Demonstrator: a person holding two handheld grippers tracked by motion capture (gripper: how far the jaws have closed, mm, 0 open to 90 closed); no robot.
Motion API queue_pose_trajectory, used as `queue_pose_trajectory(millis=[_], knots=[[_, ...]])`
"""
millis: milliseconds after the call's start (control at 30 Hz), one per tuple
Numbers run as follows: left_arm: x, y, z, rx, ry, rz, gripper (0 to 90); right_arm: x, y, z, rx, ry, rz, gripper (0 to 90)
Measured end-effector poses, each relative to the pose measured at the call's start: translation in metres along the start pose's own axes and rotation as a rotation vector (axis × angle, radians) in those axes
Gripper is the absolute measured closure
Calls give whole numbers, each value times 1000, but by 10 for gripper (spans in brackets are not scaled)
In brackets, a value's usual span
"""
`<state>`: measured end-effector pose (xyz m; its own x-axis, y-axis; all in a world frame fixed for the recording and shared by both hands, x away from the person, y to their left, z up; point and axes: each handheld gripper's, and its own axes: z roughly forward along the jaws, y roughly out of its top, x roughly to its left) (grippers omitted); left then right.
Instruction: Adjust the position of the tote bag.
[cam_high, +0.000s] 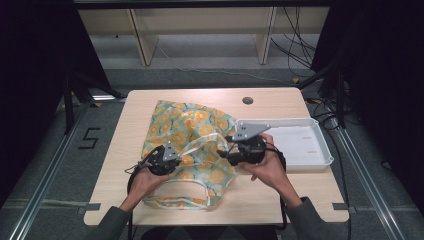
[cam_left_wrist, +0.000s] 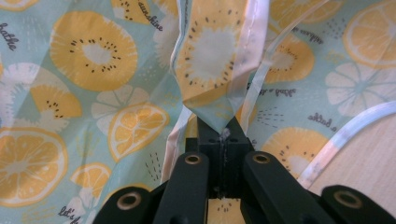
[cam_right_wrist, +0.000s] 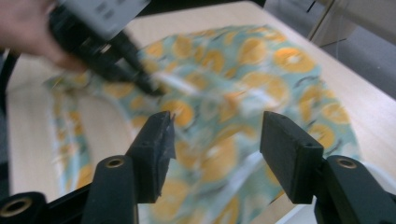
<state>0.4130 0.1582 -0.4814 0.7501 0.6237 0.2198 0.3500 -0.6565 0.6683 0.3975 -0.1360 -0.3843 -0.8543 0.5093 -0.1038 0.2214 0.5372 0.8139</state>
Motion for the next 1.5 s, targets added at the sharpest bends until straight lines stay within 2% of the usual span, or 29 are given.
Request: queue_pose_trajectory(millis=[33, 133, 200, 267, 300, 467, 500, 533, 567, 633, 700, 733, 767, 800, 867, 900, 933, 967, 1033, 1067, 1100, 1167, 1200, 1267, 1300, 1333, 1400, 1467, 1500], knots=[[0, 0, -1, -3, -7, -9, 892, 6, -2, 0, 4, 3, -31, 430], [3, 3, -7, -3, -14, -3, 892, 26, -17, 2, 87, -47, -56, 413], [5, 4, -9, -20, -28, -23, 892, 32, -30, 7, 141, -63, -108, 408], [7, 5, -11, -24, -43, -32, 891, 36, -42, 11, 167, -50, -100, 399], [8, 5, -12, -29, -42, -17, 891, 37, -48, 15, 174, -47, -113, 398], [14, 8, -20, -46, -45, -38, 888, 34, -62, 37, 229, -78, -128, 368], [15, 8, -21, -44, -43, -35, 888, 31, -64, 41, 251, -76, -153, 353], [17, 8, -22, -50, -46, -50, 887, 30, -66, 43, 264, -97, -143, 338], [18, 8, -22, -50, -45, -47, 887, 27, -69, 46, 272, -115, -130, 337], [20, 7, -24, -48, -44, -49, 887, 22, -72, 50, 284, -123, -123, 345], [22, 7, -25, -64, -57, -77, 886, 18, -74, 54, 291, -131, -120, 397], [24, 7, -27, -63, -53, -60, 887, 16, -74, 56, 295, -126, -136, 433], [24, 7, -28, -74, -53, -85, 886, 16, -75, 58, 294, -120, -161, 462], [26, 8, -31, -73, -52, -65, 887, 17, -75, 59, 308, -117, -156, 517], [29, 8, -34, -87, -49, -84, 887, 18, -74, 59, 317, -112, -200, 703], [31, 8, -37, -92, -41, -77, 887, 19, -72, 57, 322, -123, -211, 781], [33, 8, -39, -103, -40, -88, 887, 18, -71, 54, 317, -116, -220, 836], [34, 8, -41, -122, -35, -106, 887, 18, -68, 50, 295, -100, -208, 869], [40, 7, -48, -139, -21, -108, 887, 14, -62, 42, 241, -64, -207, 895], [43, 8, -50, -143, -20, -109, 887, 14, -58, 36, 206, -48, -148, 899], [46, 8, -52, -154, -12, -112, 887, 11, -56, 33, 189, -28, -138, 900], [52, 9, -56, -168, 1, -131, 887, 4, -47, 26, 113, 41, -74, 900], [56, 9, -59, -170, 13, -127, 887, 2, -43, 24, 88, 54, -62, 900], [64, 10, -62, -182, 28, -147, 887, -8, -34, 21, 26, 81, -57, 900], [70, 10, -63, -185, 45, -148, 887, -13, -29, 18, -8, 69, -29, 900], [75, 10, -63, -184, 53, -158, 887, -21, -22, 17, -49, 77, -20, 900], [84, 10, -62, -180, 56, -150, 887, -34, -12, 15, -100, 90, 10, 900], [92, 11, -57, -174, 70, -182, 886, -45, -3, 18, -137, 100, 52, 900], [96, 11, -55, -167, 80, -192, 884, -51, 2, 21, -157, 99, 92, 900]])
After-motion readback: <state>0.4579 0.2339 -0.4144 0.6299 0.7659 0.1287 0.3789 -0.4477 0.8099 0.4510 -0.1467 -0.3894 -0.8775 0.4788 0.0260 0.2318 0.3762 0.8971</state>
